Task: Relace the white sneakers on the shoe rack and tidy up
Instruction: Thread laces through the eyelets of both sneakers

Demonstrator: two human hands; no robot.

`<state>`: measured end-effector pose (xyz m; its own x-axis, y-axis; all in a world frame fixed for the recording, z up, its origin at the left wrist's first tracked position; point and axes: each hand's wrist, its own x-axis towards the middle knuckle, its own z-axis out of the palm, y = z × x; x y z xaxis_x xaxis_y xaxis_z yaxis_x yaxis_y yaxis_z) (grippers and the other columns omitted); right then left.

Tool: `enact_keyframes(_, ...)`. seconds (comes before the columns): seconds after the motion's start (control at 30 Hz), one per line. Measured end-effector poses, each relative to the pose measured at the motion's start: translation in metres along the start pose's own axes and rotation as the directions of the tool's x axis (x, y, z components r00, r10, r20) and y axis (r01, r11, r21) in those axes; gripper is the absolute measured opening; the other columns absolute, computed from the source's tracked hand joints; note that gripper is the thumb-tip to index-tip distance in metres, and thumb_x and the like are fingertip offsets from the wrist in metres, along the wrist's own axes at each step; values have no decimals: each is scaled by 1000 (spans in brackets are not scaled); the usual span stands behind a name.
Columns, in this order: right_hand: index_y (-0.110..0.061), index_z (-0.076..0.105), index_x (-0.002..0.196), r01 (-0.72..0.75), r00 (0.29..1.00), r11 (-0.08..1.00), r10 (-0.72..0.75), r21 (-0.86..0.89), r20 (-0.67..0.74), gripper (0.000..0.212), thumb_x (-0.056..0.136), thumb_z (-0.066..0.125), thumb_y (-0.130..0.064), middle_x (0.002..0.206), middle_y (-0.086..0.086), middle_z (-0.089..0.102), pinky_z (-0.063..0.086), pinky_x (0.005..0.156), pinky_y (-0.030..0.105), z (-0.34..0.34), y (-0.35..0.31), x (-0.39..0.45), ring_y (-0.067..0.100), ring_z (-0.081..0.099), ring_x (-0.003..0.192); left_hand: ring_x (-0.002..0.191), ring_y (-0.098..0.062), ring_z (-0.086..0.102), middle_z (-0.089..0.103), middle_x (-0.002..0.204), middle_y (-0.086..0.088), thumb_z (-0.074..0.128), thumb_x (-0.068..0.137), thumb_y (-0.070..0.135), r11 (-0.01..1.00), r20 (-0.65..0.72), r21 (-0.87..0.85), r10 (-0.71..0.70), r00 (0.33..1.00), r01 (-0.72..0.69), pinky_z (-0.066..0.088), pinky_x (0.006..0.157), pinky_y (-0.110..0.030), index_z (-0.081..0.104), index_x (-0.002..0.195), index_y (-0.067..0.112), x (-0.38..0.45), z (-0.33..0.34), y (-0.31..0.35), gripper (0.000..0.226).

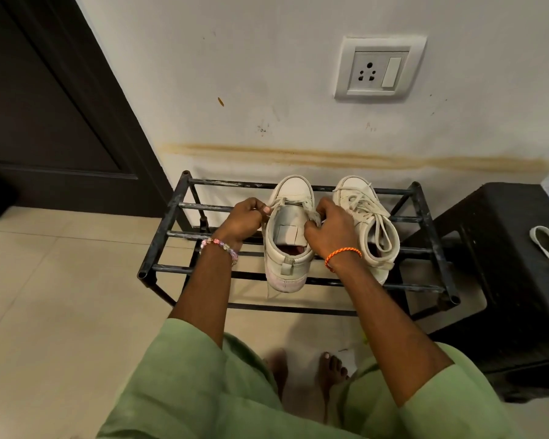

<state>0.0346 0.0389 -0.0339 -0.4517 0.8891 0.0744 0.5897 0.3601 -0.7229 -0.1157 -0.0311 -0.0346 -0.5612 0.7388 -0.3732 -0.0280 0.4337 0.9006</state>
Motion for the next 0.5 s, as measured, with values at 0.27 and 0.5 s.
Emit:
enact_keyframes(0.27, -12, 45, 76, 24, 1000, 999, -25, 21, 18, 17, 78, 61, -10, 71, 7, 52, 28, 60, 26, -3, -1, 1, 24, 46, 70, 73, -19, 61, 65, 95, -8, 43, 100, 24, 999, -135, -19, -46, 990, 44, 53, 77, -36, 52, 95, 9, 3, 4, -4, 18)
enact_keyframes(0.5, -13, 45, 74, -16, 998, 1000, 14, 26, 63, 18, 78, 63, -14, 79, 12, 57, 32, 61, 26, -3, 0, 2, 24, 49, 72, 78, -24, 67, 72, 84, -9, 65, 89, 28, 885, -202, 422, 304, 931, -197, 54, 72, -34, 73, 91, 7, 7, 7, -13, 23)
